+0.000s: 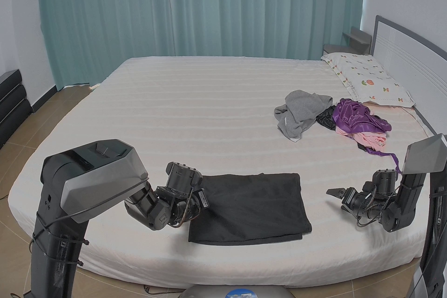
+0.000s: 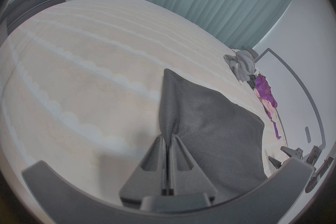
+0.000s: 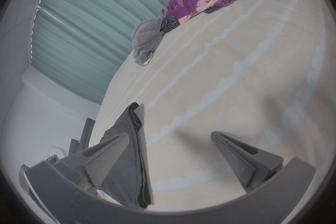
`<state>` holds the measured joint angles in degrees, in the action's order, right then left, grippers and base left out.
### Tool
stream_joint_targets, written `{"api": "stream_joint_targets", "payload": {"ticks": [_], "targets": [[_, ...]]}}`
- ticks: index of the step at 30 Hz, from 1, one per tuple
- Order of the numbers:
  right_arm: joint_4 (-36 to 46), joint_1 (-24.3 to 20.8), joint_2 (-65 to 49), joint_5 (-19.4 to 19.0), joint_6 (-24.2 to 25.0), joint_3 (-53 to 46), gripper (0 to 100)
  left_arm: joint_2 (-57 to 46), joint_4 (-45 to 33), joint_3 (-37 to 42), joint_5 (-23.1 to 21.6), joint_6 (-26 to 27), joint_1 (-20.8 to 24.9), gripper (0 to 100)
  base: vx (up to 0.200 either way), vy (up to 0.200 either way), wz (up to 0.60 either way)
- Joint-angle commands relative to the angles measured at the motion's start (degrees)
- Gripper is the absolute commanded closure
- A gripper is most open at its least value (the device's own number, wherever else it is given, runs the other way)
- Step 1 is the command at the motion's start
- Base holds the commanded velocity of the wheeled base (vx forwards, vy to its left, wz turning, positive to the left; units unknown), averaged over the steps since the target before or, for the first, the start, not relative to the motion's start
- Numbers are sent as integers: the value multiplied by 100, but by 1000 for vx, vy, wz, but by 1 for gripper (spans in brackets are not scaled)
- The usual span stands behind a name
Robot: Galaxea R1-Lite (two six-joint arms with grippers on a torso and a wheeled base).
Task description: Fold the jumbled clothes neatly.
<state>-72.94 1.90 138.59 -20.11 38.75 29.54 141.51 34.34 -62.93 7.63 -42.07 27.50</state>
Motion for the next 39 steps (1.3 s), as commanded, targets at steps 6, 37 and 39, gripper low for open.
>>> {"api": "stream_joint_targets", "payload": {"ticks": [6,37,39], "targets": [[-1,3,10,-1,1,-1,0,-18,-138,-53,151,15,1,100,0,200,0],[-1,3,10,-1,1,-1,0,17,-235,-70,169,129,-78,100,0,200,0],[-1,3,10,8,1,-1,0,17,-235,-70,169,129,-70,100,0,200,0]]}}
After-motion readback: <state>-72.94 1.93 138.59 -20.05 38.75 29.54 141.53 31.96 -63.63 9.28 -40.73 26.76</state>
